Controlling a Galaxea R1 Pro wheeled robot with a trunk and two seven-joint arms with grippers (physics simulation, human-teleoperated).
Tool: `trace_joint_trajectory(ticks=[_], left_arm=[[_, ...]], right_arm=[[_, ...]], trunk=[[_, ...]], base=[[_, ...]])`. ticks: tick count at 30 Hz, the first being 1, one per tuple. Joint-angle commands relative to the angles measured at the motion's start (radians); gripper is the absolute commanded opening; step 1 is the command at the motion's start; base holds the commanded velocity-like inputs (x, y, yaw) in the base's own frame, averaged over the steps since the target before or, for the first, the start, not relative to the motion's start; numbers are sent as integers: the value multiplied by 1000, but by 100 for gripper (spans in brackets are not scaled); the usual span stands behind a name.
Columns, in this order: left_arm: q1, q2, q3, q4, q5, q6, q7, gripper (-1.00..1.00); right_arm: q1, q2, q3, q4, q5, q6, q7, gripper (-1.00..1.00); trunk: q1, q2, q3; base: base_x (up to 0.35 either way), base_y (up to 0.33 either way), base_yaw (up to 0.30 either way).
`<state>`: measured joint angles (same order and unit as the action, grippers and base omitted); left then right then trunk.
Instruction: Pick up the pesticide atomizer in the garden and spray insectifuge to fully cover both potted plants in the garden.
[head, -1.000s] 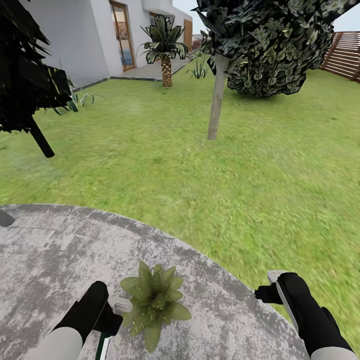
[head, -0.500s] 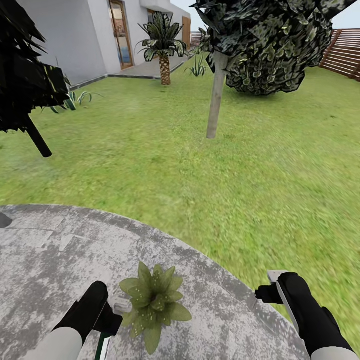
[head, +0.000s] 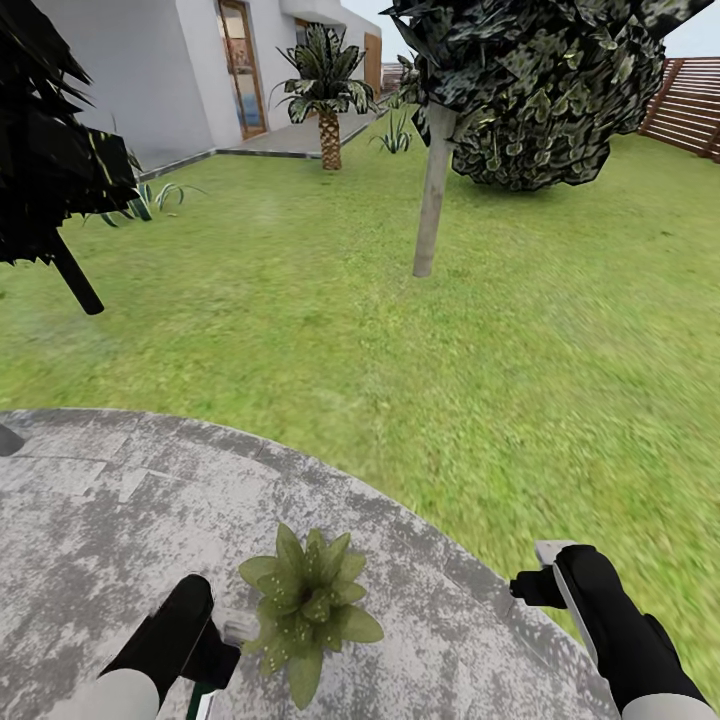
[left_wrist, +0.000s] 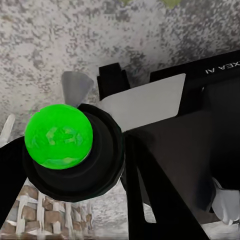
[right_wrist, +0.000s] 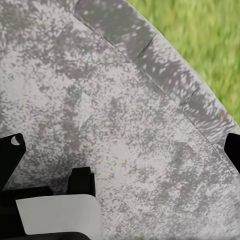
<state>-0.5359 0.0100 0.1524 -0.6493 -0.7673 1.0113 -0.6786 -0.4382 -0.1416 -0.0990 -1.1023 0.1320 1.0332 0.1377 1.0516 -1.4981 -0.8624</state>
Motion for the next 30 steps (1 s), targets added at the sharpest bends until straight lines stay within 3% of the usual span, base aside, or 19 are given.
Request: trace_joint_trajectory(ticks=[1, 5, 8, 16, 24, 30], left_arm=[[5, 3, 4, -1, -9, 2, -11, -100], [13, 48, 5, -2, -9, 2, -11, -100], [14, 65, 6, -2, -9, 2, -11, -100], [-1, 67, 4, -3, -9, 2, -9, -100], [-66, 67, 4, -12, -9, 2, -9, -100], [-57, 67, 2, -6, -9, 2, -11, -100]], right_arm=[[0, 0, -1, -1, 11, 4, 10, 100], [0, 0, -2, -1, 11, 4, 10, 100], [0, 0, -2, -1, 11, 4, 10, 100], [0, 0, -1, -1, 11, 4, 10, 100], [0, 0, 0, -1, 11, 4, 10, 100], [0, 0, 1, -1, 11, 4, 10, 100]], trunk=[[0, 0, -1], [0, 0, -1], [0, 0, -1], [0, 0, -1], [0, 0, -1], [0, 0, -1]], base=[[0, 0, 0], [0, 0, 0], [0, 0, 0], [0, 0, 0], [0, 0, 0], [0, 0, 0]])
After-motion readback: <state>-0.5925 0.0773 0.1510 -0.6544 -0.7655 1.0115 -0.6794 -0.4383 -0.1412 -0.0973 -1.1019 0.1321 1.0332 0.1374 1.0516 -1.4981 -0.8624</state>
